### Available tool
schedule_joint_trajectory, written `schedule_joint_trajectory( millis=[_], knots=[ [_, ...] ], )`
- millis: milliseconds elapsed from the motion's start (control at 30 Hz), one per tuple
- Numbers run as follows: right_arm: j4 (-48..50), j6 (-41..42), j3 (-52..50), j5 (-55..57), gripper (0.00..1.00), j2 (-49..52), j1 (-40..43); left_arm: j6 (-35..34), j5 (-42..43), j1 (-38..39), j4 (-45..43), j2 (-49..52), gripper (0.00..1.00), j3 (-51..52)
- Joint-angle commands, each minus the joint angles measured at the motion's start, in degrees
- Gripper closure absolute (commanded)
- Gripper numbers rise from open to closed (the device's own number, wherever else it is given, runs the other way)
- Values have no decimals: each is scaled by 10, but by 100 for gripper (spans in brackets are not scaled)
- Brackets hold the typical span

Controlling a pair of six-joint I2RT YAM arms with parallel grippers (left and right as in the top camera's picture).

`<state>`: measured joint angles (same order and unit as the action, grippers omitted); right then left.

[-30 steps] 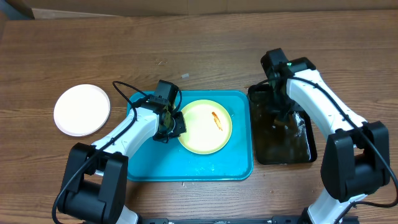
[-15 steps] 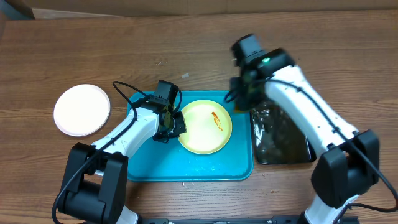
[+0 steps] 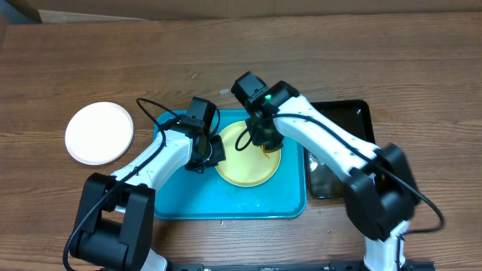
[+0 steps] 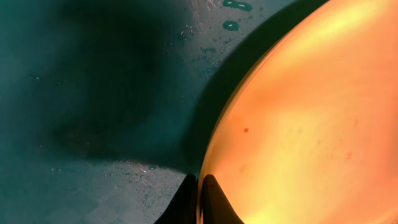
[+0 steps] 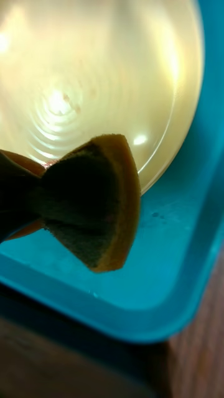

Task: Clean dirty plates on tray and stack at the side
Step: 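Wipe the held yellow plate with the sponge using the right gripper, then drop the sponge into the black tray and raise the right gripper away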

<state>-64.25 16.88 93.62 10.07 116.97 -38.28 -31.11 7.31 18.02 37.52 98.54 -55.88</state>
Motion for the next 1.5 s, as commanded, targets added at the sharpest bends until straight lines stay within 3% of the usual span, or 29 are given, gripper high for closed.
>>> schedule_joint_trajectory(
  millis=[0,433,567,733,900,1167,1467],
  knots=[
    [2,14,-3,-3,96,35,0,3,-2,3,1,7,95,1],
    [19,40,-11,-89,96,93,0,5,-2,3,4,7,95,-1],
    [36,39,-15,-174,96,115,0,5,-2,3,4,7,94,-2],
    [56,-33,-5,-333,96,116,4,5,-2,3,4,7,95,-2],
    [34,-84,39,-405,96,92,35,5,-2,3,5,7,95,-2],
    [-76,-120,116,-398,96,16,122,5,-2,3,5,7,94,-2],
    [-217,-124,115,-230,96,-43,258,8,-2,3,4,7,92,-2]
  ],
)
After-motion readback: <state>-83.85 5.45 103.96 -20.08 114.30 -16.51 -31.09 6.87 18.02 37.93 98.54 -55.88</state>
